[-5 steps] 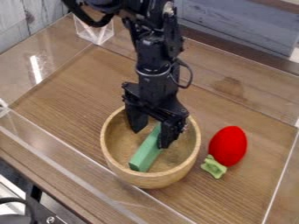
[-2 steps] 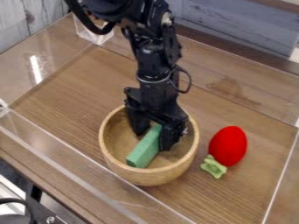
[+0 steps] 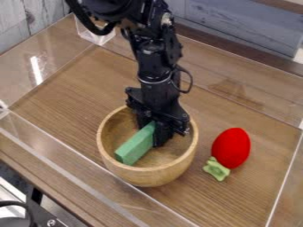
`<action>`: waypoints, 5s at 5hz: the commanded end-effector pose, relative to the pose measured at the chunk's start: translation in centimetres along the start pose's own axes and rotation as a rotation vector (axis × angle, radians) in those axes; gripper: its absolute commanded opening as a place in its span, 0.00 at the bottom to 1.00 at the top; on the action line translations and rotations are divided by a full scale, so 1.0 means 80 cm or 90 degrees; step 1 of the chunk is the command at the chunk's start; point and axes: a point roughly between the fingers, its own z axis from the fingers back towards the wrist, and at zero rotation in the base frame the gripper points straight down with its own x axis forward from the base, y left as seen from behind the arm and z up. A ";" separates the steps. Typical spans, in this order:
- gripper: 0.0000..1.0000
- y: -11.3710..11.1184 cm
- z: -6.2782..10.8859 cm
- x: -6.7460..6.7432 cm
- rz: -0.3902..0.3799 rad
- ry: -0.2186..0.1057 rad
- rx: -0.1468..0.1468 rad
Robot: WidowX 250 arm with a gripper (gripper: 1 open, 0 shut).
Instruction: Remove the green block from the brown bowl and put it on the table
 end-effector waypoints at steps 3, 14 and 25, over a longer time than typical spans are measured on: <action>0.00 -0.007 -0.005 0.009 -0.018 -0.023 -0.023; 0.00 0.095 0.090 0.010 0.062 -0.083 -0.041; 0.00 0.079 0.065 0.046 0.045 -0.077 -0.033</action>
